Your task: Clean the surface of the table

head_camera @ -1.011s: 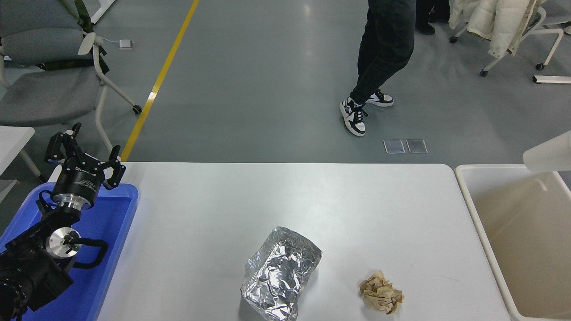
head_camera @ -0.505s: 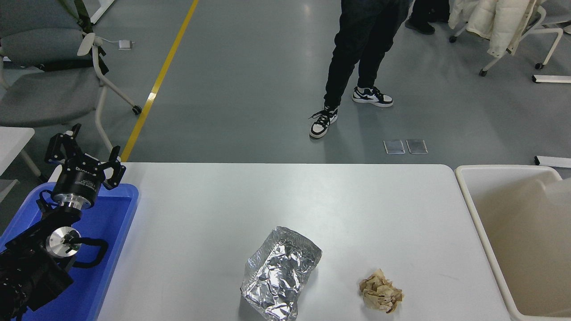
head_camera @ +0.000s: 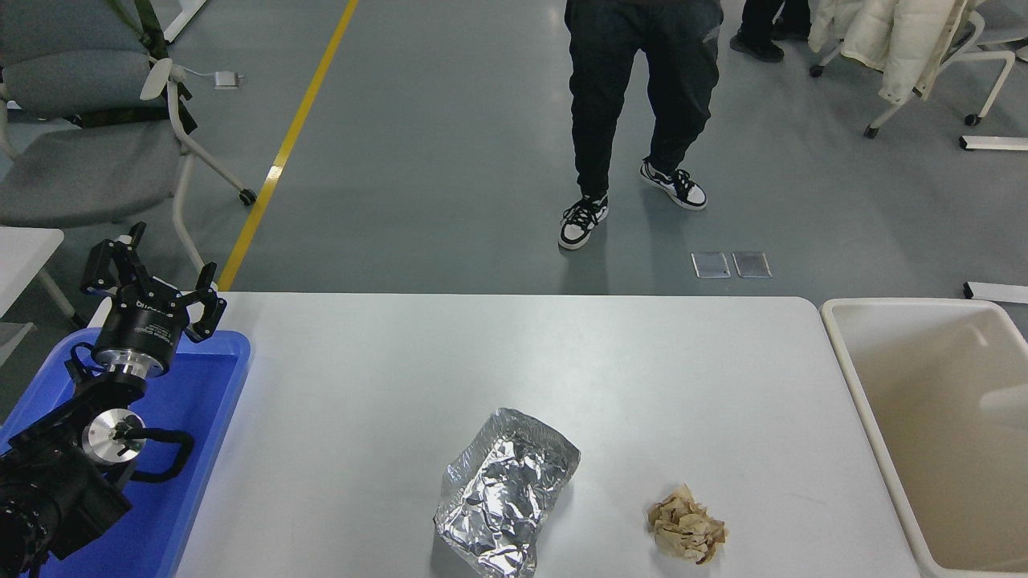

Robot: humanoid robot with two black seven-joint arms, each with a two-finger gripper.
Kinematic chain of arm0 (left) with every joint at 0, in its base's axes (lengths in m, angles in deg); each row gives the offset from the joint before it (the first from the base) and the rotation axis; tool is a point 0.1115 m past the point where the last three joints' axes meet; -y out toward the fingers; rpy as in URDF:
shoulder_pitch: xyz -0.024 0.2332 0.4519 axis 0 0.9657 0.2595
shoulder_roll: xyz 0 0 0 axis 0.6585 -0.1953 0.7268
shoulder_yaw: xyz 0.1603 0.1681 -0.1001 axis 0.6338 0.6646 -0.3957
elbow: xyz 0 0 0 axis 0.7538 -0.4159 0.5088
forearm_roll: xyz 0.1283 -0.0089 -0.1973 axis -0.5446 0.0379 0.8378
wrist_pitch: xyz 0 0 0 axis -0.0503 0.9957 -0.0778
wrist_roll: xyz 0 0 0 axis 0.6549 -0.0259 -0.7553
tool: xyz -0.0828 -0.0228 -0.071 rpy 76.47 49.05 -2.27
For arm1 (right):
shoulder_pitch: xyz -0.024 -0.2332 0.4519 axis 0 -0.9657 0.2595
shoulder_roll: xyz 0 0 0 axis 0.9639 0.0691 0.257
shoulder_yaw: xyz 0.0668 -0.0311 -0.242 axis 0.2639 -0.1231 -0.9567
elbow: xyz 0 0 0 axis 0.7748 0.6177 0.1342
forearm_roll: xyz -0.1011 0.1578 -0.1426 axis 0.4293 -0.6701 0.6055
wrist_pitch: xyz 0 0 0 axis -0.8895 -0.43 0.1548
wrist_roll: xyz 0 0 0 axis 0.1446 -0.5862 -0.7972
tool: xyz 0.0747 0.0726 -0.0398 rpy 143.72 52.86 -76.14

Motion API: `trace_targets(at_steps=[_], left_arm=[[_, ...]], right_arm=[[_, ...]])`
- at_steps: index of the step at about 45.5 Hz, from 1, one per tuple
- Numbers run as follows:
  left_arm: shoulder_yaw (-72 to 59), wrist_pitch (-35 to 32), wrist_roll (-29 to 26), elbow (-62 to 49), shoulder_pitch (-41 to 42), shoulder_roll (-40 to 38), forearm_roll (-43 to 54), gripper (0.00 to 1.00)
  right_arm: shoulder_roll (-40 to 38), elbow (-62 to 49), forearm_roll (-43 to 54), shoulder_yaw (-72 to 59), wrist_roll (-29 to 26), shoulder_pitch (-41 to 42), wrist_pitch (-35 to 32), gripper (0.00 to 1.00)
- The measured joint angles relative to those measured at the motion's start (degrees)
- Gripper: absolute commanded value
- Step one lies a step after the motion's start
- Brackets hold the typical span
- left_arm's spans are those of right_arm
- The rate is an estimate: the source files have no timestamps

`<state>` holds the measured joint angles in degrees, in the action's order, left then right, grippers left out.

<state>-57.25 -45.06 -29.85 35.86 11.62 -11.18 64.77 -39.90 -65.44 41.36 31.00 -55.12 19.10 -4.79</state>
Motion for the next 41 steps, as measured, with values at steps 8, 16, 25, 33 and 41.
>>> trace_targets(at_steps=[8, 16, 25, 33, 41], left_arm=[[0.0, 0.0, 0.0, 0.0, 0.0, 0.0, 0.0, 1.0], [0.0, 0.0, 0.0, 0.0, 0.0, 0.0, 0.0, 1.0], [0.0, 0.0, 0.0, 0.0, 0.0, 0.0, 0.0, 1.0], [0.0, 0.0, 0.0, 0.0, 0.0, 0.0, 0.0, 1.0], [0.0, 0.0, 0.0, 0.0, 0.0, 0.0, 0.0, 1.0]], right_arm=[[2.8, -2.4, -1.2, 0.0, -0.8, -0.7, 1.2, 0.0], [4.5, -3.6, -1.9, 0.0, -1.5, -1.1, 2.2, 0.0], [5.5, -4.2, -2.2, 0.0, -1.9, -1.2, 2.9, 0.3], [5.7, -4.7, -2.3, -0.1, -2.0, -1.2, 4.9, 1.0], [5.9, -5.0, -2.4, 0.0, -2.0, -1.0, 8.6, 1.0]])
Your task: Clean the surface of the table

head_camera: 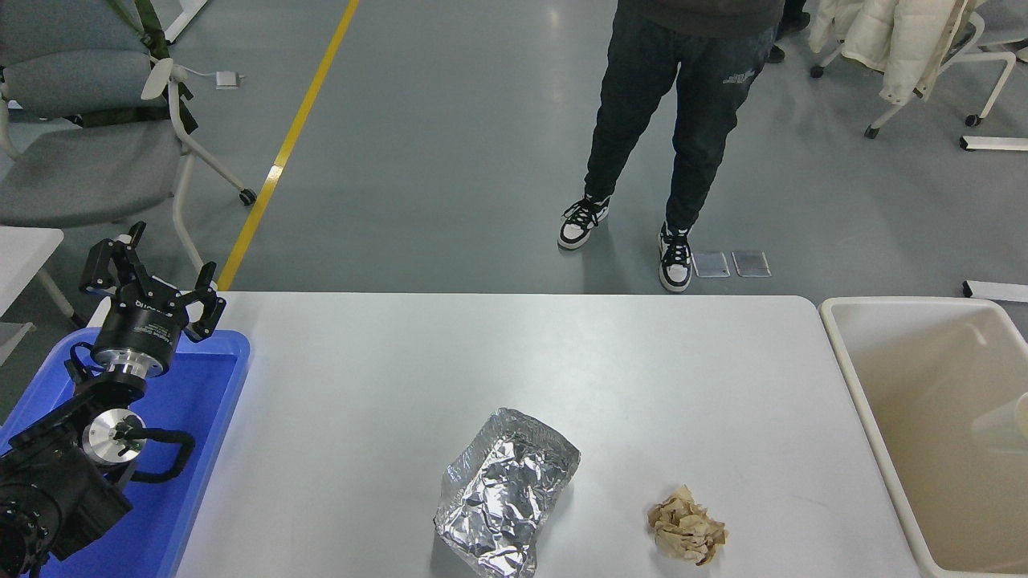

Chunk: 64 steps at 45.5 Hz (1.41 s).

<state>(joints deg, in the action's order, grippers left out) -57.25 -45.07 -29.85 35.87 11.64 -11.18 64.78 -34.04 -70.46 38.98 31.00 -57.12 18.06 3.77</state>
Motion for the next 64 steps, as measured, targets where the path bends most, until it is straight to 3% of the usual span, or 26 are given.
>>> trace_targets(at_steps=[25, 39, 54, 64], left_arm=[[0.0, -0.1, 0.0, 0.0, 0.0, 0.0, 0.0, 1.0], [0.0, -0.1, 0.0, 0.0, 0.0, 0.0, 0.1, 1.0], [0.0, -0.1, 0.0, 0.0, -0.1, 0.0, 0.1, 1.0], [0.0, -0.1, 0.0, 0.0, -0.1, 0.0, 0.1, 1.0]], right_arm=[[0.3, -0.1, -2.3, 2.3, 0.3, 0.5, 2.5, 1.0], [-1.5, 1.7, -6.6, 12.9, 0.5, 3.8, 2.2, 1.0], [-6.9, 20.9, -8.1, 39.2, 1.1, 1.7, 0.0, 1.0], [-7.2, 33.6, -8.2, 48.3, 6.5, -2.1, -4.8, 1.0]])
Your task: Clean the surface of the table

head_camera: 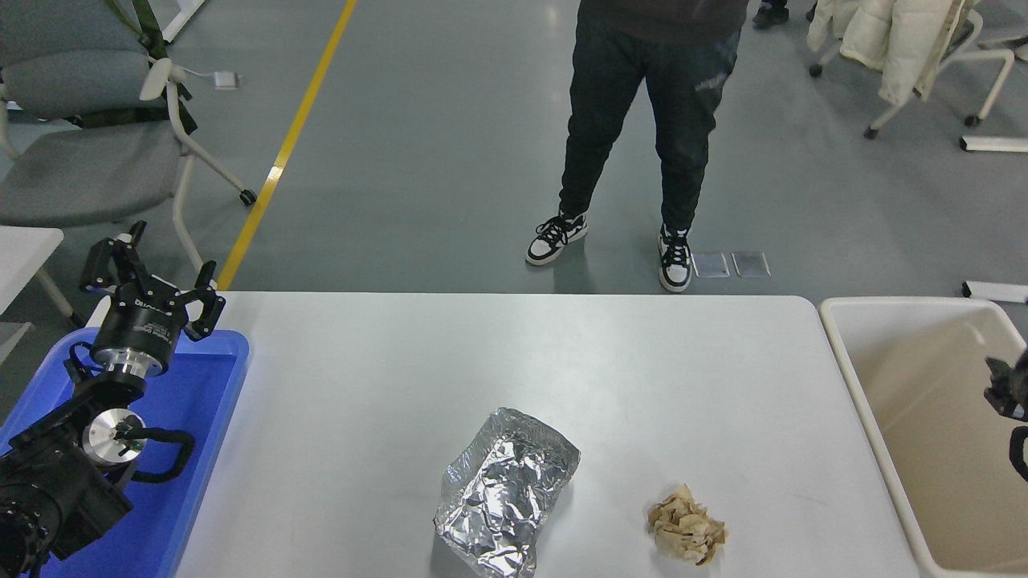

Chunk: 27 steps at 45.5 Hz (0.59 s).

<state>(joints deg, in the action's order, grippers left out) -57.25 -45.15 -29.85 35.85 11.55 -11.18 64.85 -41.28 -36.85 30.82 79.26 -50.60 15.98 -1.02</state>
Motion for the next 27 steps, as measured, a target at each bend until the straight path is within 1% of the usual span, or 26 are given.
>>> trace_targets(at_steps=[4, 8, 15, 20, 27], left_arm=[[0.0, 0.0, 0.0, 0.0, 0.0, 0.0, 0.0, 1.0], [0.0, 0.0, 0.0, 0.0, 0.0, 0.0, 0.0, 1.0], [0.0, 0.0, 0.0, 0.0, 0.0, 0.0, 0.0, 1.0], [0.0, 0.0, 0.0, 0.0, 0.0, 0.0, -0.1, 1.0], [0.0, 0.0, 0.0, 0.0, 0.0, 0.0, -0.1, 1.0]], right_arm=[[1.3, 5.6, 0.5, 4.5, 2.5, -3.0, -2.2, 1.0], [2.7, 9.0, 1.4, 7.8, 5.5, -5.0, -3.4, 1.0], [7.2, 13.6, 6.3, 12.3, 10.4, -7.9, -5.0, 1.0], [10.1, 15.8, 9.2, 13.9, 12.5, -9.0, -5.5, 1.0], [12.7, 17.3, 11.4, 15.2, 13.9, -9.3, -5.7, 1.0]])
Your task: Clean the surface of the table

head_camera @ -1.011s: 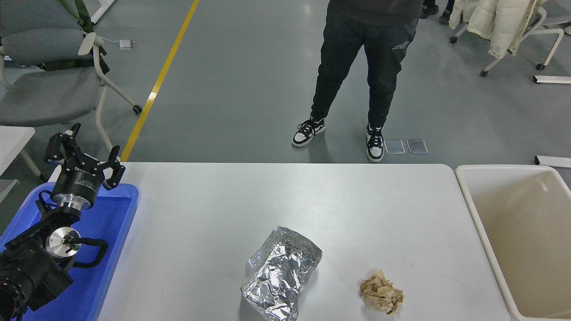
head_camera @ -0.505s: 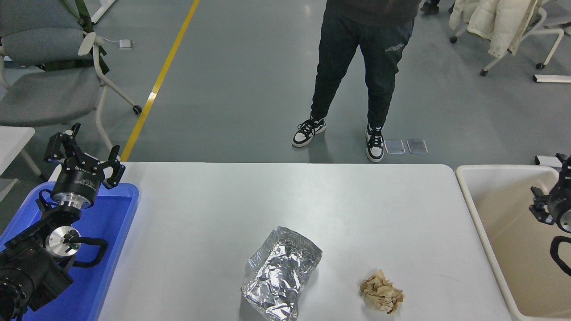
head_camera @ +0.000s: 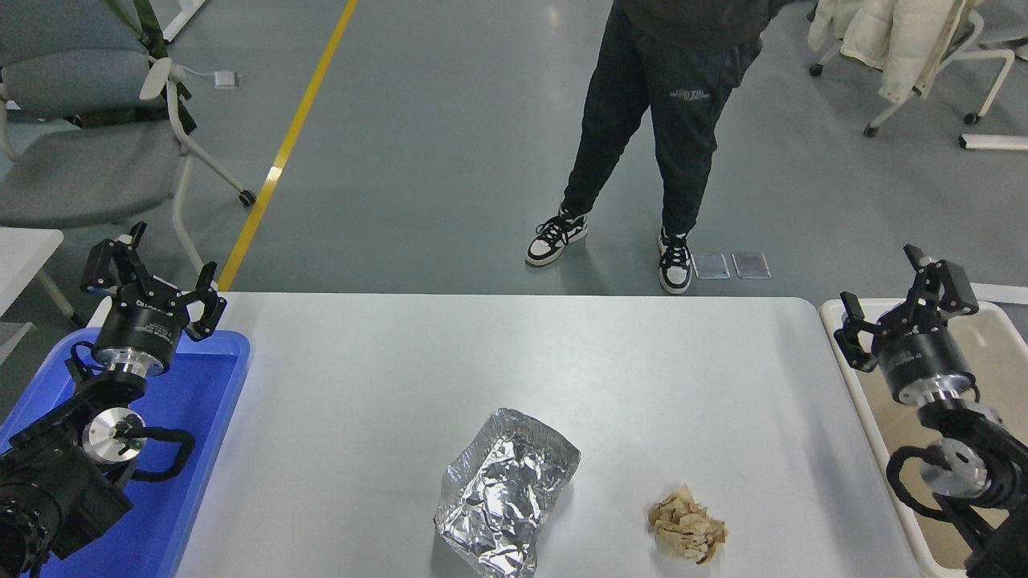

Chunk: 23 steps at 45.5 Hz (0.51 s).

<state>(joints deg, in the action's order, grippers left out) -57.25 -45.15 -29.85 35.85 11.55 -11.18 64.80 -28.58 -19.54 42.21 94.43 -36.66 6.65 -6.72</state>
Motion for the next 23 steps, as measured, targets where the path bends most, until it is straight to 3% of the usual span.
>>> trace_targets(at_steps=[23], left_arm=[[0.0, 0.0, 0.0, 0.0, 0.0, 0.0, 0.0, 1.0]], right_arm=[[1.5, 1.5, -0.3, -2.6, -0.9, 3.5, 5.6, 1.0]])
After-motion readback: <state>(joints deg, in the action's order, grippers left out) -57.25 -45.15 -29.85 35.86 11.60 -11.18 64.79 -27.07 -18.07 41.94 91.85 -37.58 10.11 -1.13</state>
